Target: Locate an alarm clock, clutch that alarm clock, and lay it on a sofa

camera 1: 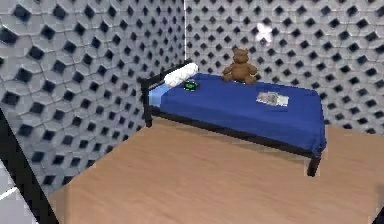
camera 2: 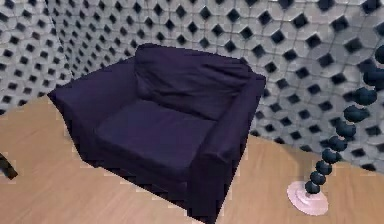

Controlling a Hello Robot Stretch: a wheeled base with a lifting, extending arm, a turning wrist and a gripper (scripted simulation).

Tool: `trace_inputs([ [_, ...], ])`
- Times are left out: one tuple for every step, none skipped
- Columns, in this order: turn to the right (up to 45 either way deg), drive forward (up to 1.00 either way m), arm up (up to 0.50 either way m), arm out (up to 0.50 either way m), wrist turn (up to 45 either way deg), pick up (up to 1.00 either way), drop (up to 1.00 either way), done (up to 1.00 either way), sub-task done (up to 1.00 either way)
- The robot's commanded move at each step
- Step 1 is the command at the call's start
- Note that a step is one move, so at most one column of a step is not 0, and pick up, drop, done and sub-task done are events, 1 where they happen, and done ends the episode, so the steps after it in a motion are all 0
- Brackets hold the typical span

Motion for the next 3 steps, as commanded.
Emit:
trace_inputs([
  [0.0,1.00,0.00,0.00,0.0,0.00,0.00,0.00,0.00],
  [-6.0,0.00,0.00,0.00,0.0,0.00,0.00,0.00,0.00],
  [0.0,0.25,0.00,0.00,0.0,0.00,0.00,0.00,0.00],
])
